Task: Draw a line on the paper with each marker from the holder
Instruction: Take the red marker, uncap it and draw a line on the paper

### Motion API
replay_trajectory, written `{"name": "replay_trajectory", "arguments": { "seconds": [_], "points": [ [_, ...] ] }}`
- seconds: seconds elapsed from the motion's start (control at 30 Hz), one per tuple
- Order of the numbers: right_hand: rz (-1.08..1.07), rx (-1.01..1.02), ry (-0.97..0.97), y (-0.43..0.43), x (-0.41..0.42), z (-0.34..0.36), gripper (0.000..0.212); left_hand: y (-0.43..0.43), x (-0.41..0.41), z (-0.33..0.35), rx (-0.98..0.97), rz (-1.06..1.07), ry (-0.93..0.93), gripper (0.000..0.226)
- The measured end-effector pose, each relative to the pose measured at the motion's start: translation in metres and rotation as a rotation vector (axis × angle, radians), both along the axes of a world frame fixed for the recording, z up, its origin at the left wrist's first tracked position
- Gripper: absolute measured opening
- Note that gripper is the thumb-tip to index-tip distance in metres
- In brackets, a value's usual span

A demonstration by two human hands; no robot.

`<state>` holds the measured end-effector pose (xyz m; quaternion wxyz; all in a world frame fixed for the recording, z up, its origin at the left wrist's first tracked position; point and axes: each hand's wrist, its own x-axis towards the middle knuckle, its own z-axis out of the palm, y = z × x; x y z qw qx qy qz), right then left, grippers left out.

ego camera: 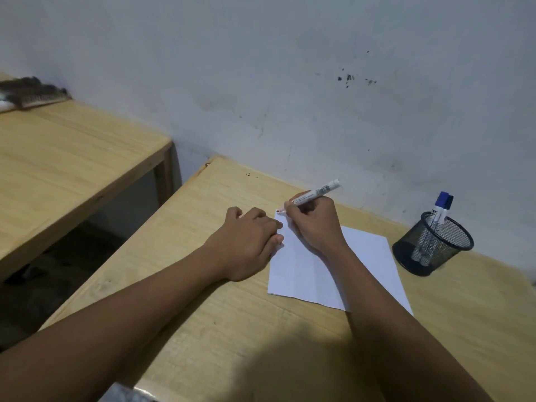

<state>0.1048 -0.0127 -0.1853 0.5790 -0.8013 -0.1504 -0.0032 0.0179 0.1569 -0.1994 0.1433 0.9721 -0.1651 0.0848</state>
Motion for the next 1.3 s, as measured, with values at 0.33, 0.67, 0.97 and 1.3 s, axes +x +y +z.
{"name": "replay_trajectory", "arguments": {
  "seconds": [0.33,0.67,0.97,1.3],
  "points": [
    [-0.02,0.038,0.014,-0.0029,0.0015,-0.0067,0.015,-0.0009,0.0002,0.0017,-0.004,0.015,0.011,0.047],
    [-0.01,-0.031,-0.003,-0.0026,0.002,-0.0065,0.02,-0.0027,0.0002,0.0023,0.018,0.043,0.04,0.05],
    [-0.001,-0.081,-0.025,-0.0018,0.0038,-0.0069,0.024,-0.0025,0.0003,0.0017,0.006,0.036,0.031,0.049],
    [-0.015,-0.097,-0.043,-0.0012,0.0039,-0.0088,0.024,-0.0018,-0.0029,0.0037,-0.023,0.031,-0.013,0.044]
  ]
}}
